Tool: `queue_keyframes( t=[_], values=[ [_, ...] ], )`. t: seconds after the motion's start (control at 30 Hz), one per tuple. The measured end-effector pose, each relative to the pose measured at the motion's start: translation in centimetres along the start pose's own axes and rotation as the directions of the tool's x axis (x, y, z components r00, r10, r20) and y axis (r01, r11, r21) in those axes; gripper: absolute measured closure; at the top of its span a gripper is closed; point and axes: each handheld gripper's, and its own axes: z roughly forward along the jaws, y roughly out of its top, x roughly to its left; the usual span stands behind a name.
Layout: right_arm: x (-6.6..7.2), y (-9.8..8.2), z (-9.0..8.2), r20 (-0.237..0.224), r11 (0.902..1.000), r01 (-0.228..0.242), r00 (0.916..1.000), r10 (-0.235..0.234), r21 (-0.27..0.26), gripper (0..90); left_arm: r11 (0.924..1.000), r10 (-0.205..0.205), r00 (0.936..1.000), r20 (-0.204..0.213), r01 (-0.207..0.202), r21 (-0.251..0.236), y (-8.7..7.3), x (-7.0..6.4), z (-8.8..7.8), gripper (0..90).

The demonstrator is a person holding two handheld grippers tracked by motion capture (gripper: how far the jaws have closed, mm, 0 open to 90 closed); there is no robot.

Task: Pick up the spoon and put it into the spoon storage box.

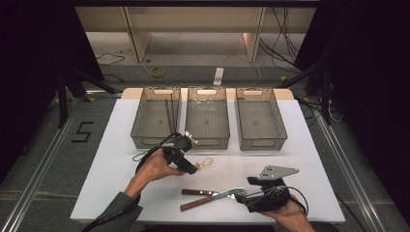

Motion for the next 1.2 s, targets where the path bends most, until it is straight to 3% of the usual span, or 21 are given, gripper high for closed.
queue_keyframes(
  t=[0.37, 0.53, 1.0, 1.2],
  values=[
    [-0.2, 0.0, 0.0, 0.004, 1.0000, -0.003, 1.0000, 0.003, -0.003, 24.8, 0.9991, 0.003, 0.9997, -0.025, -0.002, 0.042, 0.0, -0.1, 1.2, 17.6],
    [-0.1, 0.0, 0.0, 0.007, 1.0000, 0.003, 1.0000, -0.003, 0.001, 24.8, 0.9997, 0.003, 0.9994, -0.035, -0.002, 0.025, -0.2, -0.1, 1.4, 21.2],
    [0.1, 0.0, 0.1, 0.007, 0.9999, 0.009, 0.9999, -0.009, 0.007, 24.9, 0.9983, 0.032, 0.9994, -0.008, -0.032, 0.049, -0.7, 0.0, 2.0, 49.6],
    [0.1, 0.1, 0.2, 0.005, 0.9999, 0.011, 0.9999, -0.011, 0.007, 25.0, 0.9959, 0.059, 0.9978, -0.030, -0.057, 0.070, -0.9, 0.0, 2.2, 59.4]
  ],
)
